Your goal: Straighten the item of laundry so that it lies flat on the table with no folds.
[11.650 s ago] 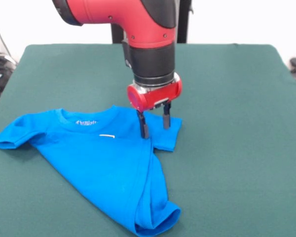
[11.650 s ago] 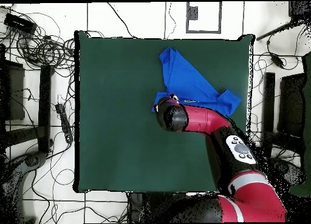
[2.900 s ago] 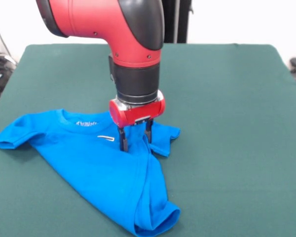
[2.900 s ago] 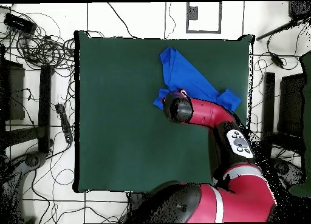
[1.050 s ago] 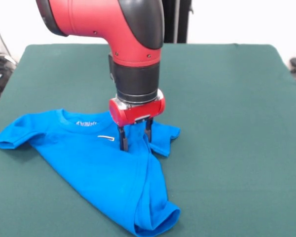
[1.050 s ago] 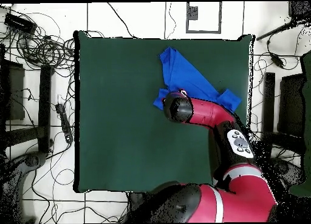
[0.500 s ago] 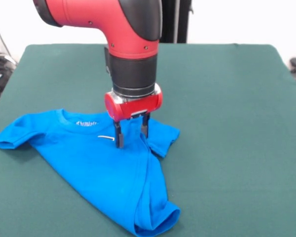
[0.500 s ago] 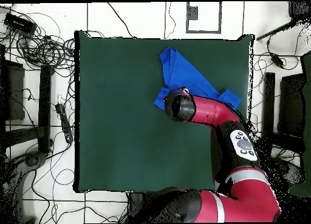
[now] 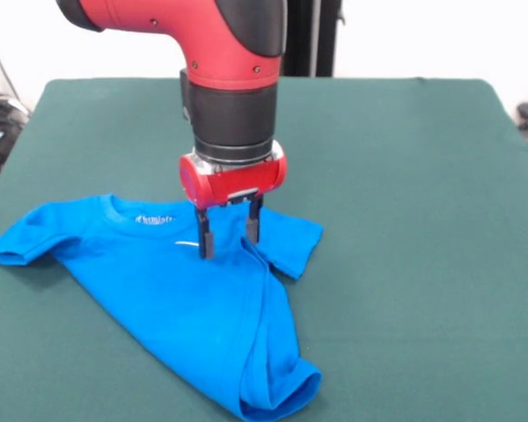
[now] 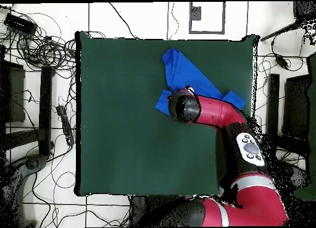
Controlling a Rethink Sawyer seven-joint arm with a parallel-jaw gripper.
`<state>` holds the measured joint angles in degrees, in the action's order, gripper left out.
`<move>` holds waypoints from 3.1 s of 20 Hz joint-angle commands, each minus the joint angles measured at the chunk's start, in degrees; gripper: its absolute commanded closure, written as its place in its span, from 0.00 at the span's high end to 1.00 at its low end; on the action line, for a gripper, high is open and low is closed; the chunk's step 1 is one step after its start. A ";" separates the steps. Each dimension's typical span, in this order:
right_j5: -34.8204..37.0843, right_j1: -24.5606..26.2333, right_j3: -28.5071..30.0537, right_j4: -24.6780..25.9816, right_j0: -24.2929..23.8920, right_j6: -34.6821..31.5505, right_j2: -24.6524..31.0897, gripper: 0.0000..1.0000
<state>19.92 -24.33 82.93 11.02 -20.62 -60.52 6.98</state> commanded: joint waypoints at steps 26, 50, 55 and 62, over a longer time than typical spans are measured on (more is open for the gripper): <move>1.94 2.11 3.95 -2.60 1.70 -12.25 2.91 0.00; 0.17 2.21 4.85 -3.14 1.48 -12.88 3.91 1.00; -0.85 3.64 5.03 -2.91 0.45 -11.94 5.46 1.00; -1.73 4.28 5.25 -2.81 0.40 -12.15 5.71 1.00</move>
<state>19.92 -24.09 84.02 10.81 -20.66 -60.52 6.94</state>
